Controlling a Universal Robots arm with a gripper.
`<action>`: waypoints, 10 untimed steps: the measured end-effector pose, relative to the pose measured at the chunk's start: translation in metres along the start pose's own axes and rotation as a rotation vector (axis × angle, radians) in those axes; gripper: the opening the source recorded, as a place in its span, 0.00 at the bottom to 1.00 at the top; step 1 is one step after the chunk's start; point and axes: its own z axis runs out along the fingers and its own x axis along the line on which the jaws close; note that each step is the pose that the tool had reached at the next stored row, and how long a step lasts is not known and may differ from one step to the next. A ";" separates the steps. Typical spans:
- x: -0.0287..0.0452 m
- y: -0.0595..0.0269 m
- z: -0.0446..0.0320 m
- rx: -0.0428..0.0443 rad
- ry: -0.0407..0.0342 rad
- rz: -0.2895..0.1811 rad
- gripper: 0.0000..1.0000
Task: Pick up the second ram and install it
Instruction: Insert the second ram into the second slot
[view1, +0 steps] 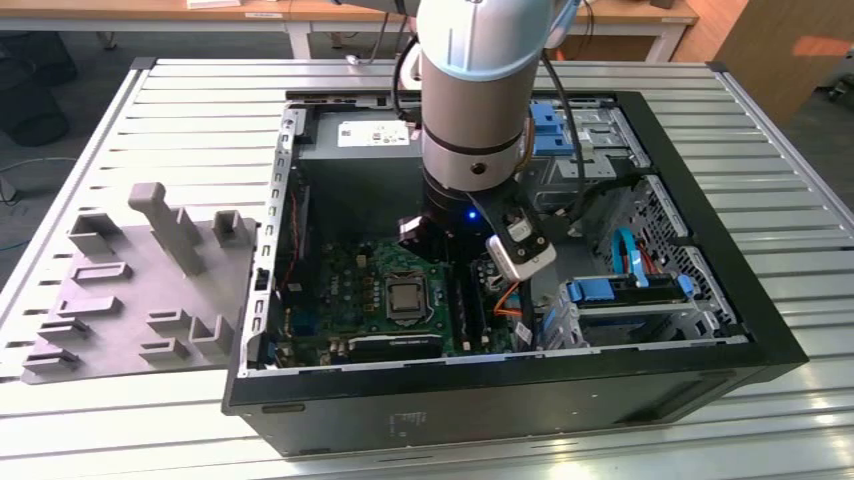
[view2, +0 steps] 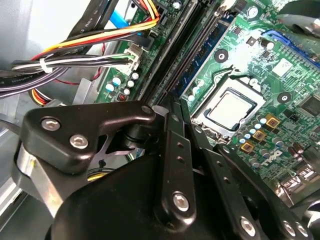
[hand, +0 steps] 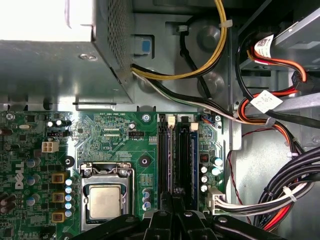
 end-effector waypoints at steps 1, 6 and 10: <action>-0.0005 0.0001 0.0001 -0.0017 -0.0001 0.000 0.12; -0.0038 0.0001 0.0003 -0.0023 0.0013 0.000 0.12; -0.0039 0.0001 0.0003 -0.0023 0.0015 0.000 0.12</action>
